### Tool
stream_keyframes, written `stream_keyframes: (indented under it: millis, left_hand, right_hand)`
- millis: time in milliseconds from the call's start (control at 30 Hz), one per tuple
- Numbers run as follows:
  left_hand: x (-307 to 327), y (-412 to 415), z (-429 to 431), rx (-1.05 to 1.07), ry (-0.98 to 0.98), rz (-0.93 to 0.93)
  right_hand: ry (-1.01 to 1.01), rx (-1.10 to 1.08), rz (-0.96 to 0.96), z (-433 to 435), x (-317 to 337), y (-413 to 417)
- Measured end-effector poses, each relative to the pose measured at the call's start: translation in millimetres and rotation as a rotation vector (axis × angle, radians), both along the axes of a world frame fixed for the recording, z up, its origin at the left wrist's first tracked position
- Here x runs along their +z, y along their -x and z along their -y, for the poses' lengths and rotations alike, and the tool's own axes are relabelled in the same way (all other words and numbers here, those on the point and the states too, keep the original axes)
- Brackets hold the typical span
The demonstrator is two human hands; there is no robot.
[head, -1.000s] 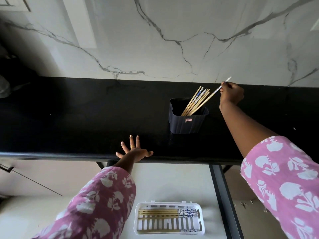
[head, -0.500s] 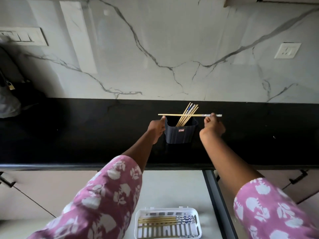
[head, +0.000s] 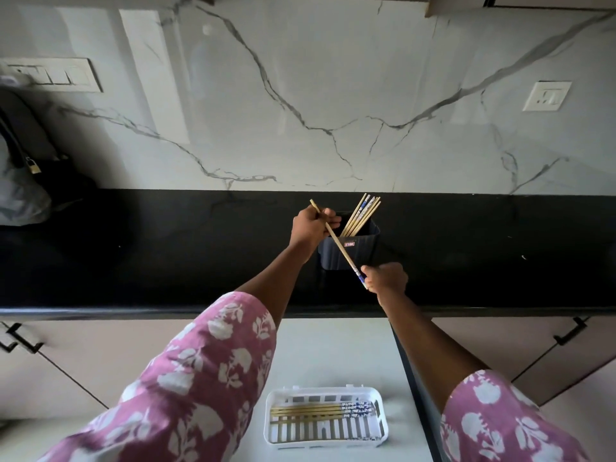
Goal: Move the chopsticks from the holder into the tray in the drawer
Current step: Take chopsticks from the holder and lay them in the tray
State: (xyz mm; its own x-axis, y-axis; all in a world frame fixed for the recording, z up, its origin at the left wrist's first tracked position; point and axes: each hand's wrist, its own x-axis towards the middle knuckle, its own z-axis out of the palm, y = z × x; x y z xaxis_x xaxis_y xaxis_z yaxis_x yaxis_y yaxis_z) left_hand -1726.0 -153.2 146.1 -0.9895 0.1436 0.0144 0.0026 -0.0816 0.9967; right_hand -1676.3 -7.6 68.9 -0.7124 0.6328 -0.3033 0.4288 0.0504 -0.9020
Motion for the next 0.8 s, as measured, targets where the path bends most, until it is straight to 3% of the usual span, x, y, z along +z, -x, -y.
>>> stream_keyframes:
  millis: [67,133,267,500,667,800]
  left_hand:
    - [-2.7,-2.7,-0.8,-0.027,0.075,-0.031]
    - [-6.7,-5.9,-2.6,-0.041,0.121,-0.046]
    - [-20.9,-10.2,-4.4,-0.064,0.124,0.01]
    - [-66.1,-6.3,21.3,-0.074,0.2,0.192]
    - [-110.5,1.5,57.2,-0.106,0.74,0.223]
    - [-148.7,10.5,82.2,-0.071,1.073,0.237]
  right_hand:
    - [-0.345,0.233,-0.077,6.6,11.9,-7.7]
    - [-0.553,0.415,-0.193,13.1,26.1,-13.8]
    - [-0.728,0.592,-0.262,27.9,34.0,-10.1]
    - [-0.688,0.687,-0.086,39.9,-14.5,-18.8]
    - [-0.508,0.846,0.09,53.8,-71.8,-47.9]
    - [-0.539,1.04,0.237,64.2,-119.5,-72.0]
